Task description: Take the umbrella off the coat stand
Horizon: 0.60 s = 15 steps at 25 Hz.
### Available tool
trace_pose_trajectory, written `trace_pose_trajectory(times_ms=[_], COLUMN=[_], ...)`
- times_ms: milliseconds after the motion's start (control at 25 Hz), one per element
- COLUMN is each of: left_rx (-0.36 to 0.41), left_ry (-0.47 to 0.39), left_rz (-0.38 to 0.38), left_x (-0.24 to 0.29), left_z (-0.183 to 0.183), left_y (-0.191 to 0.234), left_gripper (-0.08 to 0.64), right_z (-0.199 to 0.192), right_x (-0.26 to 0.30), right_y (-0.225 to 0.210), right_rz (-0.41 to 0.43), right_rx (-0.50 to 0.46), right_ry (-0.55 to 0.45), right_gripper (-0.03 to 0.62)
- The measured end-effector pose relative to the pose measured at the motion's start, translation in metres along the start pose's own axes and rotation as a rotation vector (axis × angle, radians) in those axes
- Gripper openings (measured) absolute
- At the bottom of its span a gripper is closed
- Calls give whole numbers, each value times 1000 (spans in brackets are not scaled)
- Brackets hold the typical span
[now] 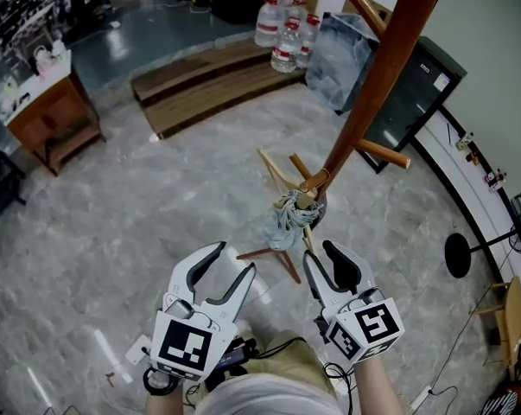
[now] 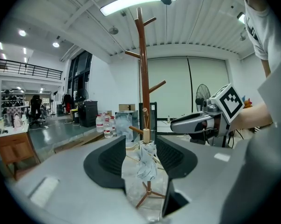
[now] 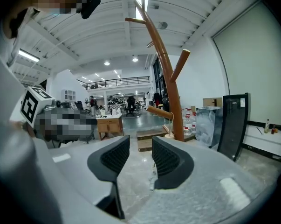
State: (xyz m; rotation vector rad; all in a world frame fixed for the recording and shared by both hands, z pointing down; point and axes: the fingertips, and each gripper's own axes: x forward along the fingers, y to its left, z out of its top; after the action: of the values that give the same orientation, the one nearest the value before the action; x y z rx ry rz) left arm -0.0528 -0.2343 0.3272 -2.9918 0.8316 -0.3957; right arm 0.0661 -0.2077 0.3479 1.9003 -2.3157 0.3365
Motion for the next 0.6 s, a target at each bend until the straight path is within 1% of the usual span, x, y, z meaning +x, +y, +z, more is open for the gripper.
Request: trace_pose_trajectory(times_ms=[120, 320, 600], left_rx=[13, 5, -16], left_ry=[-3, 9, 31], left_rz=[-4, 4, 38], left_x=[4, 13, 28], left_z=[0, -4, -14], left_y=[3, 5, 12], left_gripper=[207, 207, 207], right_z=[-2, -9, -22], right_x=[9, 24, 50], right_y=[-7, -20, -37], right_rz=[-9, -3, 45], right_rx=[-9, -17, -64], right_ry=[8, 22, 91], right_gripper=[146, 146, 144])
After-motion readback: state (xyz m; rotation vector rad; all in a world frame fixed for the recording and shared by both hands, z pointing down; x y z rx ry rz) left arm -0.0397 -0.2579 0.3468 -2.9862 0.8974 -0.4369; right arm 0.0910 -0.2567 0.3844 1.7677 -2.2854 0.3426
